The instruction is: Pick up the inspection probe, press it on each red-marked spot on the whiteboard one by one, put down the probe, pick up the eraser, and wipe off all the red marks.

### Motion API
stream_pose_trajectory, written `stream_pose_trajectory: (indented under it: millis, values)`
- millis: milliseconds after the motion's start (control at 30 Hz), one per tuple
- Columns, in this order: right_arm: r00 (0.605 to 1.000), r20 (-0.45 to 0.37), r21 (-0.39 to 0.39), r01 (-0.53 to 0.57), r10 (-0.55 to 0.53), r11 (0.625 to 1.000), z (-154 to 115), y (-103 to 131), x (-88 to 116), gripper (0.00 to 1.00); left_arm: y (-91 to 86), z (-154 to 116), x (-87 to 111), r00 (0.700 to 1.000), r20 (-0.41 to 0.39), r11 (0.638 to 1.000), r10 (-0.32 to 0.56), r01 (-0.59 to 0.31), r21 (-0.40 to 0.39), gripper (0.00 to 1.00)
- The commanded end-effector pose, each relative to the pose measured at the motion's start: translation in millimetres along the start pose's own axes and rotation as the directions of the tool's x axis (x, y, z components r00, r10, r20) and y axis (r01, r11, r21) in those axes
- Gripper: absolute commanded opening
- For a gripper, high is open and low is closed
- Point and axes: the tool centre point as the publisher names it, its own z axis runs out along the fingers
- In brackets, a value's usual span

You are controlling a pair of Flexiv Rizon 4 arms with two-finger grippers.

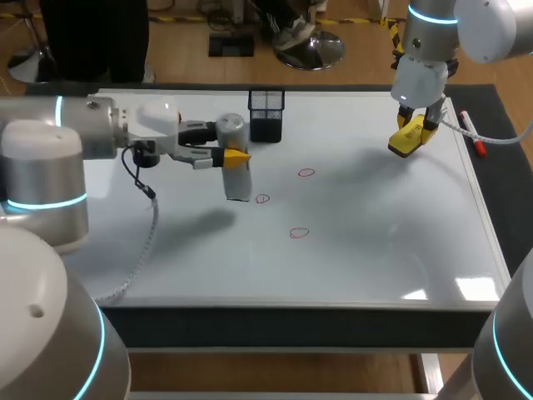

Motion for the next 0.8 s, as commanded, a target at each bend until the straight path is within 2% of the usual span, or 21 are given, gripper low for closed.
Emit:
stream_pose_trajectory:
  millis: [33, 367, 800]
  values:
    - [1.000, -0.002, 0.002, 0.001, -0.001, 1.000, -1, 0, 0, 0.00, 5.6, 14, -2.9, 1.000, -0.008, 1.000, 0.003, -0.003, 0.010, 0.00]
    - [1.000, -0.002, 0.002, 0.001, -0.001, 1.000, -1, 0, 0, 0.00, 17.5, 40, -9.8, 1.000, -0.030, 1.000, -0.003, 0.004, 0.011, 0.00]
    - [1.000, -0.002, 0.002, 0.001, -0.001, 1.000, -1, 0, 0, 0.00, 27.5, 51, -18.4, 1.000, -0.025, 1.000, -0.015, 0.015, -0.005, 0.00]
